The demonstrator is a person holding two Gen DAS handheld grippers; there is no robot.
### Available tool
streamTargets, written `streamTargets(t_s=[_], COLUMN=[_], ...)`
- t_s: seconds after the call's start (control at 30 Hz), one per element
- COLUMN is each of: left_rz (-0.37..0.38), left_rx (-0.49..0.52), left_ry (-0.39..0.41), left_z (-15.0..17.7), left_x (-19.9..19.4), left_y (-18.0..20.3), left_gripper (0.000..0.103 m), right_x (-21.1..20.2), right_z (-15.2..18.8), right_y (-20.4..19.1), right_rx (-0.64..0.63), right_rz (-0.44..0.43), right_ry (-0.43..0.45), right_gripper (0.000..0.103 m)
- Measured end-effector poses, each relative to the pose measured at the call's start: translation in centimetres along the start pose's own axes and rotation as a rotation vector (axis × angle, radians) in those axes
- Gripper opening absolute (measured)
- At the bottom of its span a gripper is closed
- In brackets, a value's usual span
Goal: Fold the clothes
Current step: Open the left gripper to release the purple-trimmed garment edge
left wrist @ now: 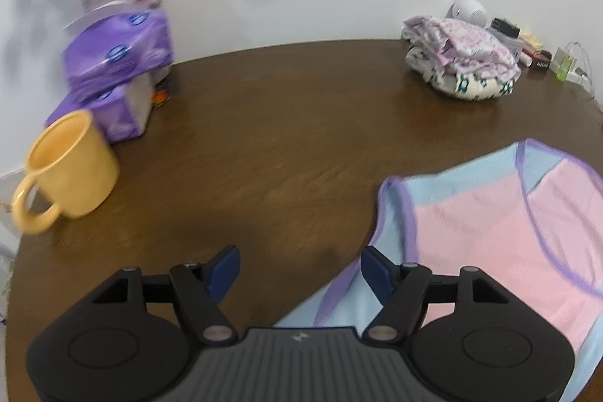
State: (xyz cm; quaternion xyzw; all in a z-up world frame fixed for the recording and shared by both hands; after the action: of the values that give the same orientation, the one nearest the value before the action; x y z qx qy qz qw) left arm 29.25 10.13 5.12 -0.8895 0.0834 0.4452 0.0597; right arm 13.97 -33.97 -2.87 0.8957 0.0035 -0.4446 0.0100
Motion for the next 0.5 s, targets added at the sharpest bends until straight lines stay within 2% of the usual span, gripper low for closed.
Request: streamTargets(t_s=[0.23,0.5], left_rz=[-0.032,-0.046], left_rx=[-0.005,-0.038], left_ry=[-0.031,-0.045], left_z=[3.9,6.2], left_x=[-2.3,-3.4], left_y=[-1.5,-3.2], left_gripper=[0.070,0.072], right_x=[-0.4,-0.3], right_z=[-1.1,-1.2], right_y=[-2.8,-6.3], right_rx=[-0.049,-0.083], right_rz=[-0.053,-0.099], right_ry=[0.012,0.011], right_gripper=[0.102,0.102])
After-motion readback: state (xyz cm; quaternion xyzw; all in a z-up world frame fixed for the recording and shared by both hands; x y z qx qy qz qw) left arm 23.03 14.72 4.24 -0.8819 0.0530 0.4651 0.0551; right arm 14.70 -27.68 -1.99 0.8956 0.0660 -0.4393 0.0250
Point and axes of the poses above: each gripper's, at about its wrist camera, not at the fingertips, and x roughly the way its jaws point, y to its right, z to its underside, the point moved 4 cm from there along x, roughly the way its jaws point, and after that the axes turned 2 degrees about -y, right-handed, at the moved point
